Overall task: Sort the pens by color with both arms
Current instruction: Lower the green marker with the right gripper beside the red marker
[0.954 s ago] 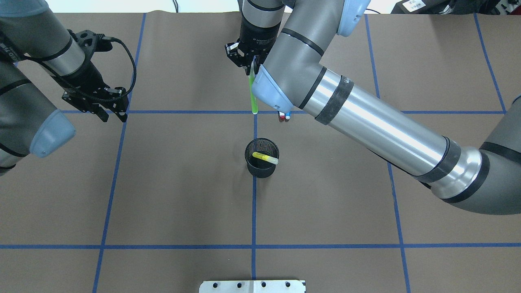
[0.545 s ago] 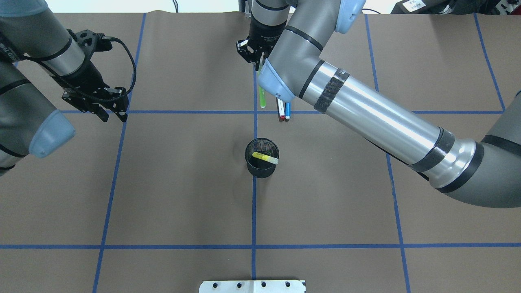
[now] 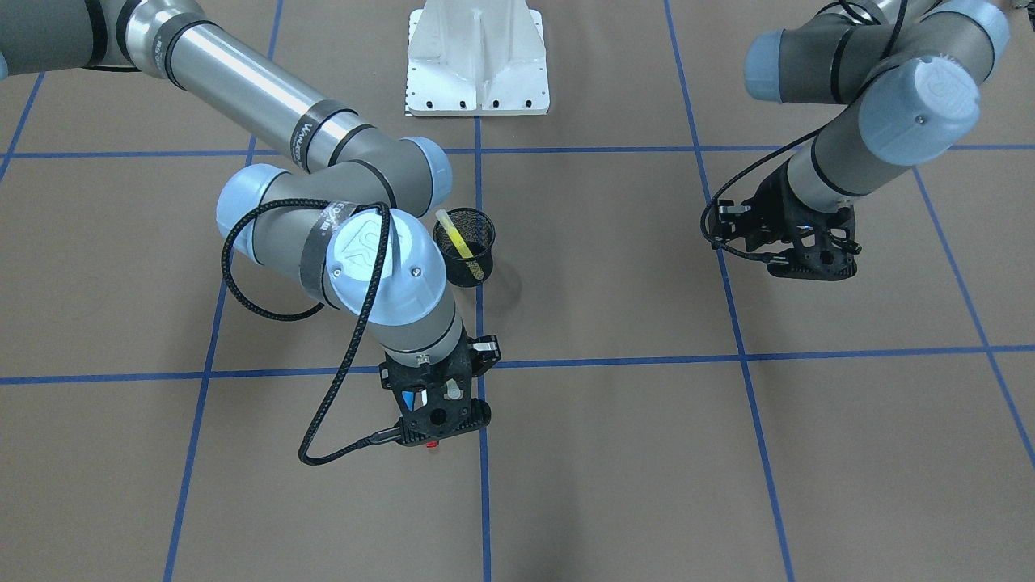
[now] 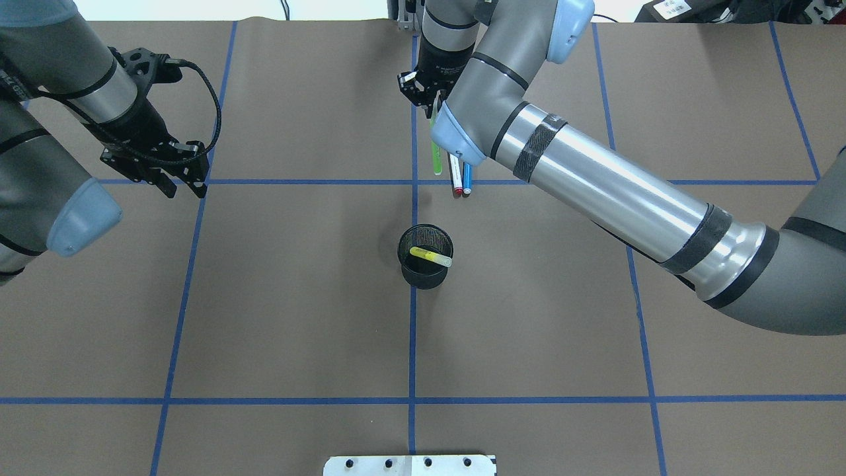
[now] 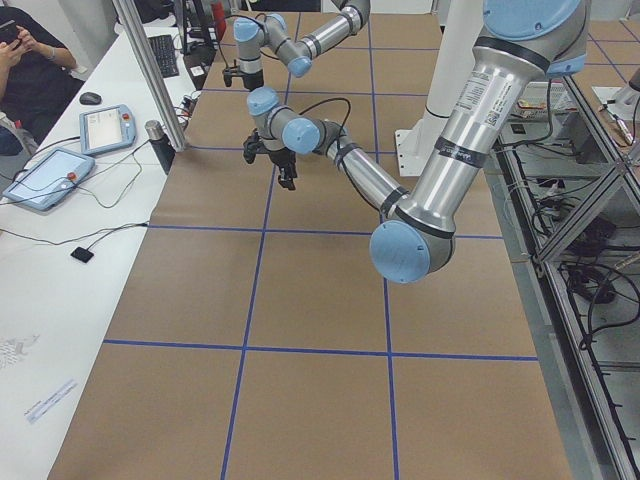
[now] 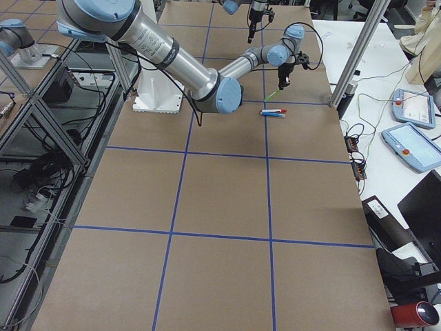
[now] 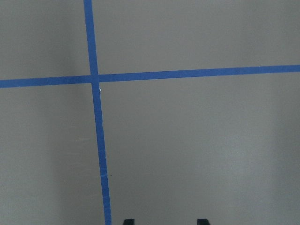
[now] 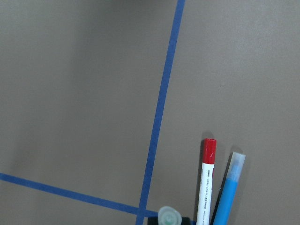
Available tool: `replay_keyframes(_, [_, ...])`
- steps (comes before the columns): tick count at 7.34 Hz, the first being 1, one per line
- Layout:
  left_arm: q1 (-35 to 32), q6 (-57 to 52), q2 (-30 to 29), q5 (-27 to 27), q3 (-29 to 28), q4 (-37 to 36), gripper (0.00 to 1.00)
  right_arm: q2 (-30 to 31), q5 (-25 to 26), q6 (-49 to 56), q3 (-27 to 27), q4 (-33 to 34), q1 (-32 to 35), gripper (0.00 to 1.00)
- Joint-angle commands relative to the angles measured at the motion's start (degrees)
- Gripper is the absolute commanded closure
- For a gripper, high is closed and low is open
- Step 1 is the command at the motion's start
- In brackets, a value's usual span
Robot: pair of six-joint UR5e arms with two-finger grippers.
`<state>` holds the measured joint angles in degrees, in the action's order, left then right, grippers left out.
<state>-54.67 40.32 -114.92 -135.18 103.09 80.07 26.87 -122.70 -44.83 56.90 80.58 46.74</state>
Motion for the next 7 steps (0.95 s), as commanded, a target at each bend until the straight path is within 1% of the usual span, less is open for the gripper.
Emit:
replay_keyframes(1, [0.0, 0.03, -0.04, 0.0, 0.0, 0.0, 0.45, -0.41, 0.18, -0.08, -1.87, -1.48, -0.16, 1.0])
replay_keyframes(3, [0.09, 0.03, -0.04, 0.0, 0.0, 0.0, 0.45, -0.68, 0.18, -1.04, -2.05, -1.48, -0.33, 0.97])
replay_keyframes(7, [0.09, -0.06, 0.05, 0.0, -0.09, 0.0, 0.45, -0.33, 0.18, -1.14, -2.58, -1.39, -1.39, 0.96])
